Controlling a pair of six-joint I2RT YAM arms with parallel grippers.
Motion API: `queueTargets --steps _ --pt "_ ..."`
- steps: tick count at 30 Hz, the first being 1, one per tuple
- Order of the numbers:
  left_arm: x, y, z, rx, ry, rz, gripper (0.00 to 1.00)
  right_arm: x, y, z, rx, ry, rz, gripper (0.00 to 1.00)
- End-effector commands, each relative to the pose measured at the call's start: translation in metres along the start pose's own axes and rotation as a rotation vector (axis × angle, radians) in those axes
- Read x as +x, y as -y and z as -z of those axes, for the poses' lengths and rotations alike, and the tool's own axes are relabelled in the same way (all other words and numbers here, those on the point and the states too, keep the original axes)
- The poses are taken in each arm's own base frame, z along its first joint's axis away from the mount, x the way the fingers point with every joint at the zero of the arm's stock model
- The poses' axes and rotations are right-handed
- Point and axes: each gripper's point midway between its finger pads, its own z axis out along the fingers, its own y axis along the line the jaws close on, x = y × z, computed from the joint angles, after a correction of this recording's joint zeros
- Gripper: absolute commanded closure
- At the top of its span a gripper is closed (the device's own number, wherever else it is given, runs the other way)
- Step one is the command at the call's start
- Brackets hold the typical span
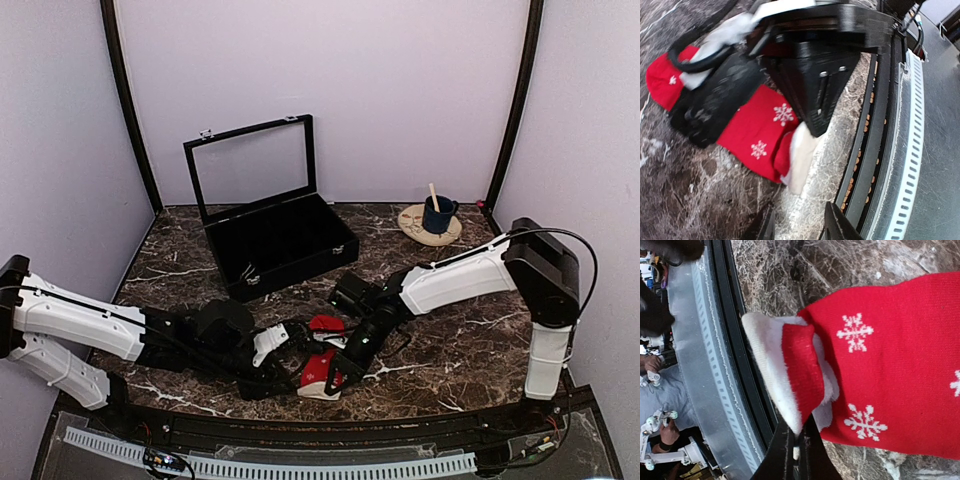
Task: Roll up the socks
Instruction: Roll the sock at the center of the board.
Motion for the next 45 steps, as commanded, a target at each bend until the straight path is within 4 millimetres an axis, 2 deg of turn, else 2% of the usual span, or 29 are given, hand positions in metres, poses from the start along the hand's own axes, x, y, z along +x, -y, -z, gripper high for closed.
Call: queueTargets --steps 1,7,19,26,35,45 --pt "-0.014 0.010 -0.002 -0.009 0.016 -0.104 0.63 -0.007 -0.005 0.001 -0.072 0.000 -0.056 1.00" --pt "-0.018 0.016 -0.009 -0.025 0.011 -0.197 0.61 -0.006 -0.003 -0.003 -0.094 -0.022 -0.090 1.00" --pt "0.000 0.026 -0.031 -0.141 -0.080 -0.500 0.60 -0.002 -0.002 -0.005 -0.114 -0.041 -0.133 1.00" --pt "-0.001 0.026 -0.039 -0.214 -0.082 -0.656 0.60 0.000 -0.002 -0.005 -0.122 -0.053 -0.146 1.00" --pt "-0.002 0.015 -0.046 -0.304 -0.077 -0.772 0.62 0.001 -0.004 -0.005 -0.143 -0.056 -0.159 1.00" --pt "0.004 0.025 -0.049 -0.249 -0.085 -0.827 0.62 0.000 -0.006 -0.006 -0.164 -0.064 -0.170 1.00"
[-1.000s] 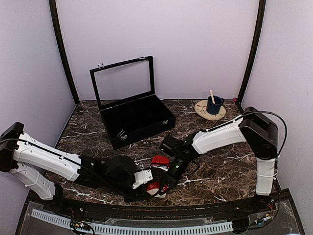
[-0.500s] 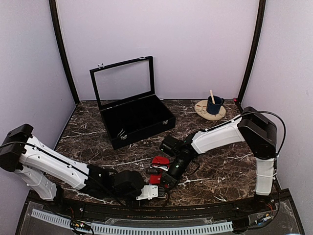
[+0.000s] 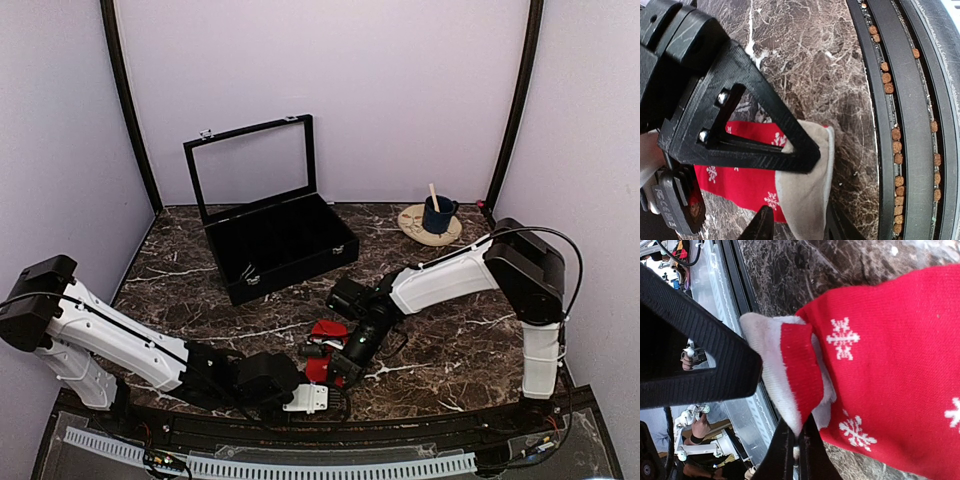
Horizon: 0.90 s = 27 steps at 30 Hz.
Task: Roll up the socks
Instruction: Roll the sock at the center of the board.
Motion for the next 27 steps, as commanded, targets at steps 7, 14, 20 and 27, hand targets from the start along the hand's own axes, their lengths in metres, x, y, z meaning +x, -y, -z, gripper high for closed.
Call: queueTargets --steps 7,14,20,27 --pt "0.000 0.015 0.001 0.053 0.014 -0.055 0.62 -0.003 -0.002 0.001 -0.033 -0.008 -0.028 1.00" --pt "0.008 0.020 -0.007 0.061 -0.017 -0.067 0.62 -0.003 -0.003 0.001 -0.046 -0.008 -0.034 1.00" --pt "0.014 0.016 -0.017 0.016 -0.052 -0.071 0.61 -0.001 -0.005 0.001 -0.058 -0.014 -0.042 1.00" --pt "0.015 0.011 -0.025 -0.021 -0.064 -0.084 0.59 0.000 -0.004 0.000 -0.065 -0.021 -0.047 1.00"
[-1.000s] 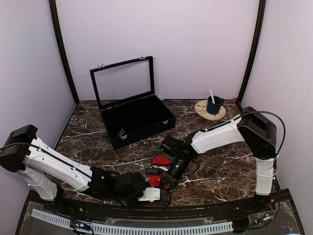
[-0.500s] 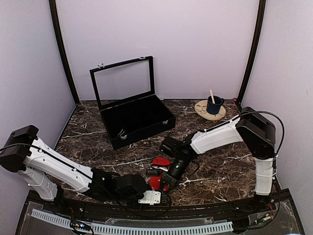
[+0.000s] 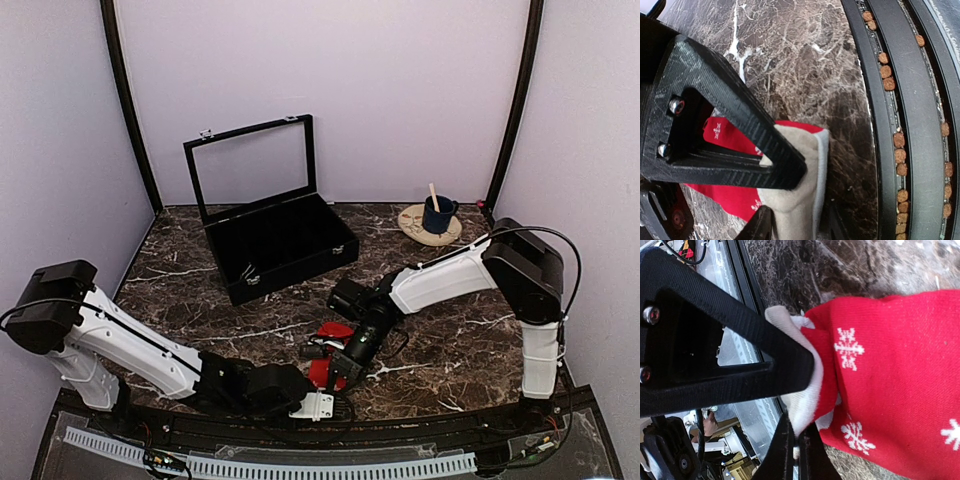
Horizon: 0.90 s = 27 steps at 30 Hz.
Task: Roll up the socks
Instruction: Roll the sock at the center of the board.
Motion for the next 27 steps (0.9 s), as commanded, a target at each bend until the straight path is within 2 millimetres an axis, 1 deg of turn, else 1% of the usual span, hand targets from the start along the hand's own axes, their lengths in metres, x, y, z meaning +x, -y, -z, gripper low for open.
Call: queueTargets --steps 1,3,4,5,13,17,22,27 --pt "0.010 0.005 -0.007 0.001 -0.047 -0.038 0.60 -0.003 -0.002 0.000 -0.025 -0.005 -0.013 1.00" --pt "0.014 0.009 -0.009 0.017 -0.058 -0.043 0.63 -0.004 -0.001 0.001 -0.025 -0.003 -0.014 1.00" --pt "0.015 0.010 -0.009 0.025 -0.062 -0.043 0.65 -0.004 -0.002 0.001 -0.026 -0.004 -0.013 1.00" --pt "0.016 0.012 -0.009 0.030 -0.066 -0.045 0.71 -0.004 -0.002 0.001 -0.026 -0.004 -0.013 1.00" --pt "0.029 0.022 -0.010 0.068 -0.106 -0.032 1.00 -0.004 -0.004 0.002 -0.031 -0.004 -0.018 1.00" --pt "0.030 0.025 -0.010 0.088 -0.109 -0.025 1.00 -0.002 0.000 0.002 -0.016 -0.004 -0.033 1.00" --pt "0.029 0.026 -0.008 0.104 -0.116 -0.008 1.00 -0.002 0.006 0.002 0.013 0.001 -0.040 0.84" --pt "0.024 0.025 -0.005 0.115 -0.123 0.034 1.00 -0.001 0.008 0.006 0.032 0.024 -0.040 0.77"
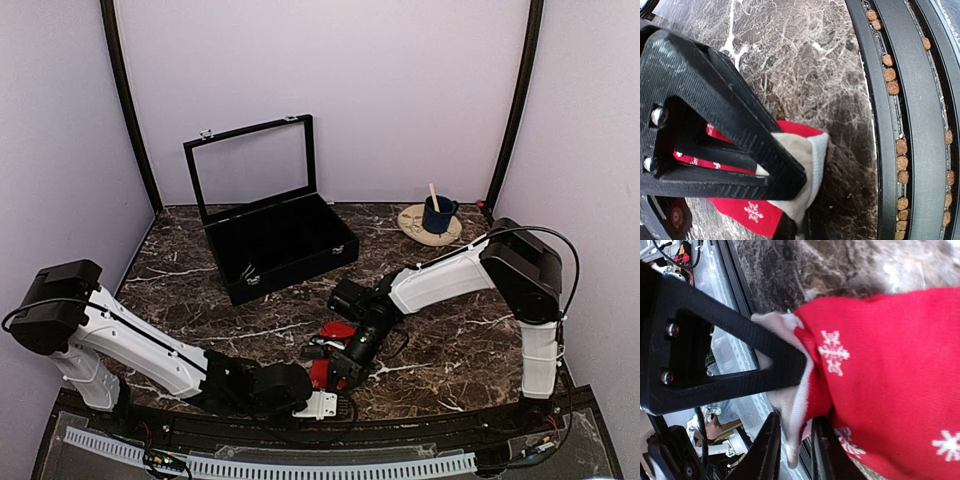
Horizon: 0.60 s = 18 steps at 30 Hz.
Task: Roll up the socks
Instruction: Roll the sock at the center of the board.
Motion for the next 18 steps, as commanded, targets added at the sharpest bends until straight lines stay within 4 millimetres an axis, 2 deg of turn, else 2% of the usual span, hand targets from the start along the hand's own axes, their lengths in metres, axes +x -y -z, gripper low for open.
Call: queueTargets --steps 1,9,18 --pt "0.025 0.019 -0.001 0.084 -0.111 0.022 1.00 -0.002 0.003 0.008 0.023 0.035 0.000 0.76" --pt "0.018 0.021 0.003 0.152 -0.117 0.100 1.00 0.009 0.010 0.014 0.057 0.075 -0.020 0.69" --pt "0.008 0.019 0.007 0.228 -0.112 0.142 1.00 0.009 0.013 0.029 0.111 0.179 -0.020 0.65"
